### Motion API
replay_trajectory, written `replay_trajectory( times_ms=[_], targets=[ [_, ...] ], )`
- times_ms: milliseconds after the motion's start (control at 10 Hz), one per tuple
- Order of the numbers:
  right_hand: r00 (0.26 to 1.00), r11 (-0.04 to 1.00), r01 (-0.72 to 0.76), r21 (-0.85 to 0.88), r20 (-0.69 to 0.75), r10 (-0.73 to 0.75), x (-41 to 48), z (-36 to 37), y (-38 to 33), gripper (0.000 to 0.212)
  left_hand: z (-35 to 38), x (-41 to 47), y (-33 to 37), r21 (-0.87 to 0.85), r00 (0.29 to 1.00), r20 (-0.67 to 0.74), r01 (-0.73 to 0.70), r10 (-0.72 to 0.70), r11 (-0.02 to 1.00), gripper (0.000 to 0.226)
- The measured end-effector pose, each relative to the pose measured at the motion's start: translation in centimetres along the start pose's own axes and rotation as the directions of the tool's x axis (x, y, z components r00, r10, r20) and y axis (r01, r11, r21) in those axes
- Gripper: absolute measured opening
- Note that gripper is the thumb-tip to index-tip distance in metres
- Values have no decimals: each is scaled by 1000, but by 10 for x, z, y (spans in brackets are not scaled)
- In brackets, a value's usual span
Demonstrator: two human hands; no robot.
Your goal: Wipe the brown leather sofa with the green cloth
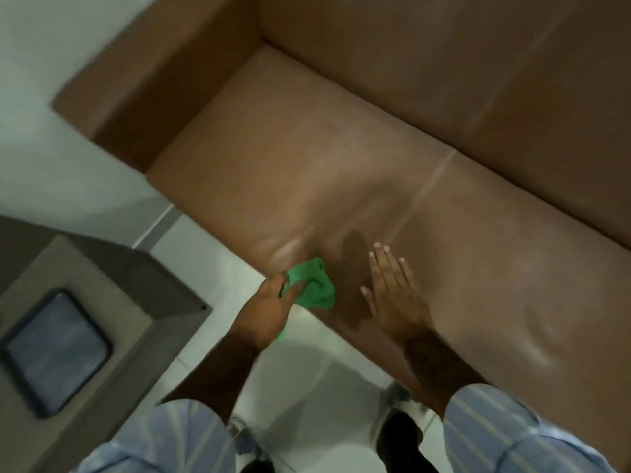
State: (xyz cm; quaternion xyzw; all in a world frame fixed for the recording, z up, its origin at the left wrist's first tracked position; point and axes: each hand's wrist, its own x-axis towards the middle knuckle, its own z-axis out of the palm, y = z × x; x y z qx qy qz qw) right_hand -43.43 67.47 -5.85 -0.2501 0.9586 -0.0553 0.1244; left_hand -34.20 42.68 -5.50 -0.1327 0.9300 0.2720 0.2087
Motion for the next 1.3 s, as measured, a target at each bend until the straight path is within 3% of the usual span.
replay_trajectory(
  times_ms=[100, 200, 300, 400, 500, 600, 700, 800, 900, 1000, 1100, 1200, 1300],
  targets=[
    [984, 987, 161, -22, 76, -159, 20, -26, -103, 65, -36, -57, -85, -61, 979, -136, 145, -152, 988, 45],
    [939, 943, 333, -12, 96, -330, 27, -15, -197, 67, -68, -119, -169, -275, 868, -251, 360, -428, 891, 47],
    [878, 873, 475, -110, 119, -463, 42, -17, -308, 68, -92, -170, -250, -423, 780, -239, 453, -579, 785, 53],
    [773, 773, 630, -79, 154, -615, 48, -5, -400, 68, -110, -209, -317, -499, 690, -286, 485, -665, 718, 43],
    [696, 718, 696, -11, 257, -670, 61, 22, -460, 70, -121, -223, -363, -435, 680, -350, 492, -645, 754, 33],
    [652, 688, 726, -20, 336, -679, 72, 56, -495, 67, -117, -221, -408, -219, 759, -392, 471, -519, 855, 24],
    [638, 699, 715, -3, 411, -651, 85, 96, -506, 70, -101, -202, -438, 80, 867, -296, 441, -401, 894, 49],
    [623, 712, 702, 29, 458, -634, 92, 133, -499, 67, -74, -185, -447, 142, 874, -238, 462, -423, 875, 59],
    [587, 662, 749, -14, 478, -654, 92, 170, -482, 67, -35, -189, -446, 33, 839, -316, 477, -444, 878, 68],
    [598, 617, 781, -91, 390, -700, 92, 186, -471, 68, -8, -196, -441, -35, 824, -370, 449, -429, 893, 72],
    [605, 596, 786, -165, 404, -686, 91, 183, -470, 72, -7, -194, -437, -54, 828, -347, 452, -441, 890, 76],
    [579, 574, 800, -175, 476, -662, 95, 151, -489, 74, -39, -204, -429, -91, 838, -270, 469, -475, 879, 81],
    [629, 641, 762, -87, 336, -702, 106, 79, -524, 77, -96, -221, -417, -118, 828, -304, 458, -471, 881, 85]
  ],
)
